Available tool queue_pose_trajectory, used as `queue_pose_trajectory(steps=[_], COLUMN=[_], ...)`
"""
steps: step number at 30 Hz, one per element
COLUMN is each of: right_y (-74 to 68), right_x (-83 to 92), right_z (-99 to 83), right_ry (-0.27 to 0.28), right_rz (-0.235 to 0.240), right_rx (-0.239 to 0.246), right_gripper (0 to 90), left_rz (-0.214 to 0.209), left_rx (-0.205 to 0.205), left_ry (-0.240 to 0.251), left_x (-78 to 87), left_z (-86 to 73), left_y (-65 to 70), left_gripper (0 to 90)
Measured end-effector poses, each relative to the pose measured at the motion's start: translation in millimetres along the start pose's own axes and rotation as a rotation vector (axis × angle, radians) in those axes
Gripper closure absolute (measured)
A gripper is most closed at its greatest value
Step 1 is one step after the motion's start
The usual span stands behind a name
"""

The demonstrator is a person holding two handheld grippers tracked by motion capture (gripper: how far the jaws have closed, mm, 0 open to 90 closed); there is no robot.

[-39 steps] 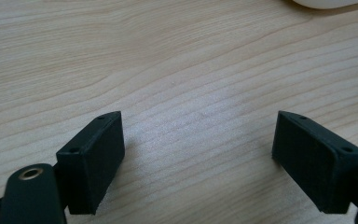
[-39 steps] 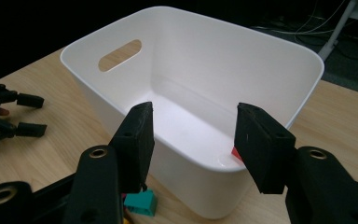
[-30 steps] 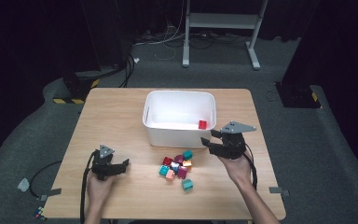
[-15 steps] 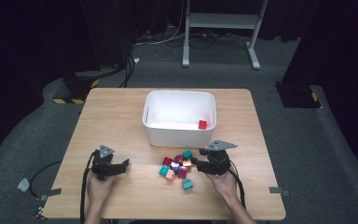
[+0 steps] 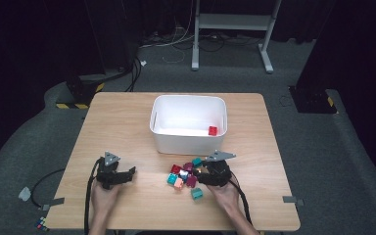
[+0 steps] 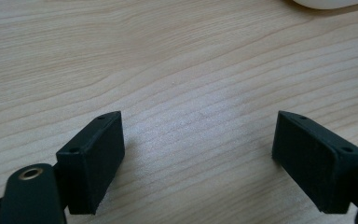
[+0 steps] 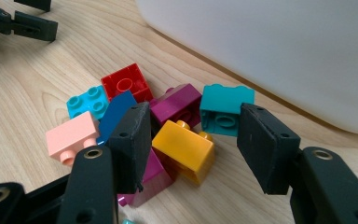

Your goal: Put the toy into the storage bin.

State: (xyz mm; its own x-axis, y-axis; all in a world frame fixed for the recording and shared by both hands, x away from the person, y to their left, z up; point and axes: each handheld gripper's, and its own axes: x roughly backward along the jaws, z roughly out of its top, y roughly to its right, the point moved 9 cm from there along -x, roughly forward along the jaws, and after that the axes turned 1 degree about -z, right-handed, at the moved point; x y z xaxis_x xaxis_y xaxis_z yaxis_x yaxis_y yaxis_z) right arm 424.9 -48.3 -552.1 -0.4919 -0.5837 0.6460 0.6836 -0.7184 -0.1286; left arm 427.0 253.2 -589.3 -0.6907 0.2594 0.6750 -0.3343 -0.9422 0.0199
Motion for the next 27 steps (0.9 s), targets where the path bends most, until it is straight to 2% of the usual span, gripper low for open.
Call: queue_pose_trajectory(steps=[6,10,16,18,27], right_y=[-1.8,0.5,5.4,9.9,16.8], right_x=[-6.9,-13.9,-12.9,-12.3,-14.0], right_z=[0.1,-2.8,-5.9,-9.1,-15.4], right_ry=[-0.006,-0.028,-0.038,-0.052,-0.061], right_rz=[-0.011,-0.029,-0.051,-0.077,-0.091], right_rx=[-0.007,-0.011,-0.016,-0.005,-0.013], right_gripper=[44.8,45.0,45.2,45.5,48.3], left_rz=[0.000,0.000,0.000,0.000,0.000], left_rx=[0.000,0.001,0.000,0.000,0.000], left_ry=[0.000,0.000,0.000,0.000,0.000], left_x=[0.0,0.0,0.0,0.0,0.0], left_z=[0.0,0.0,0.0,0.0,0.0], left_y=[0.0,0.0,0.0,0.0,0.0], left_gripper=[17.0,17.0,17.0,16.9,17.0])
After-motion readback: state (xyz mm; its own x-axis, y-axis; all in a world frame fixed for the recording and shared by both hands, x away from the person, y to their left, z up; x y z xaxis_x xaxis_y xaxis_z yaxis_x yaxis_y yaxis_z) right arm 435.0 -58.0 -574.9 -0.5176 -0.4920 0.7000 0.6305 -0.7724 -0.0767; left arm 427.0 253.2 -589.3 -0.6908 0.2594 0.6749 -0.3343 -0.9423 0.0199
